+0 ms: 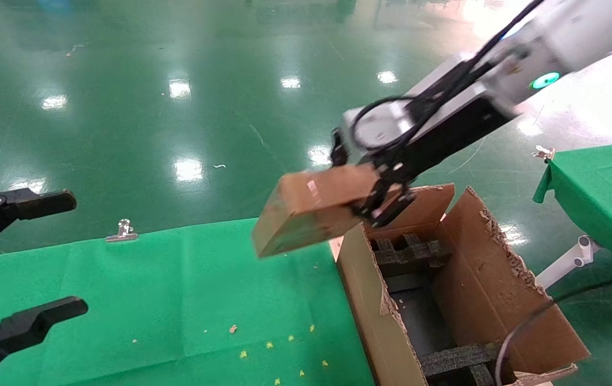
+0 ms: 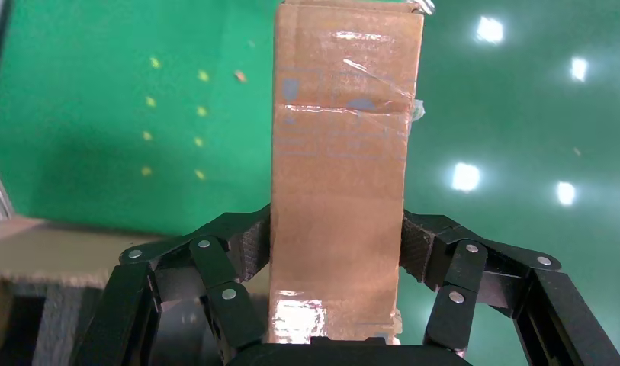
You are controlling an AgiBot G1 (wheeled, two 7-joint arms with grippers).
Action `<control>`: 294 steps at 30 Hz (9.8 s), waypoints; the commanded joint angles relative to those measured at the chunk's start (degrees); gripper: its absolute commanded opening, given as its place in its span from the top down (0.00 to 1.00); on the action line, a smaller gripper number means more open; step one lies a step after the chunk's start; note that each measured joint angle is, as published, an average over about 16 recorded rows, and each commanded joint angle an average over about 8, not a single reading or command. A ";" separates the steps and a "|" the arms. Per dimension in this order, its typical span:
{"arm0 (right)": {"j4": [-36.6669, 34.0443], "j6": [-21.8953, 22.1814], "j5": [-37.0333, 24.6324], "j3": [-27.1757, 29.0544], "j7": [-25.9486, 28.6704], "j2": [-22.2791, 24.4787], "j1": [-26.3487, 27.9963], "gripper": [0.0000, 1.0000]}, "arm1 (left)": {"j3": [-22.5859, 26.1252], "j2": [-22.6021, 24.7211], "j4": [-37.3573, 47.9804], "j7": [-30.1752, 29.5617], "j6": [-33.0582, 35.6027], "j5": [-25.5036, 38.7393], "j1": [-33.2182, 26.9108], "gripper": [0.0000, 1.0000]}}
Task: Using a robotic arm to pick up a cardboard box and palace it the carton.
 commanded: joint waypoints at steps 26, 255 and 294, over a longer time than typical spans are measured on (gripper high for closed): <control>0.03 1.90 1.50 -24.60 7.01 20.96 10.22 1.00 | 0.00 0.00 0.00 0.00 0.00 0.00 0.00 0.00; 31.60 29.89 30.52 16.10 30.30 22.36 -38.53 0.00 | 0.00 -0.02 0.03 0.01 -0.05 -0.04 0.04 0.00; 29.29 5.08 30.13 65.43 17.33 14.09 -68.08 0.00 | 0.00 -0.02 0.04 0.01 -0.06 -0.04 0.04 0.00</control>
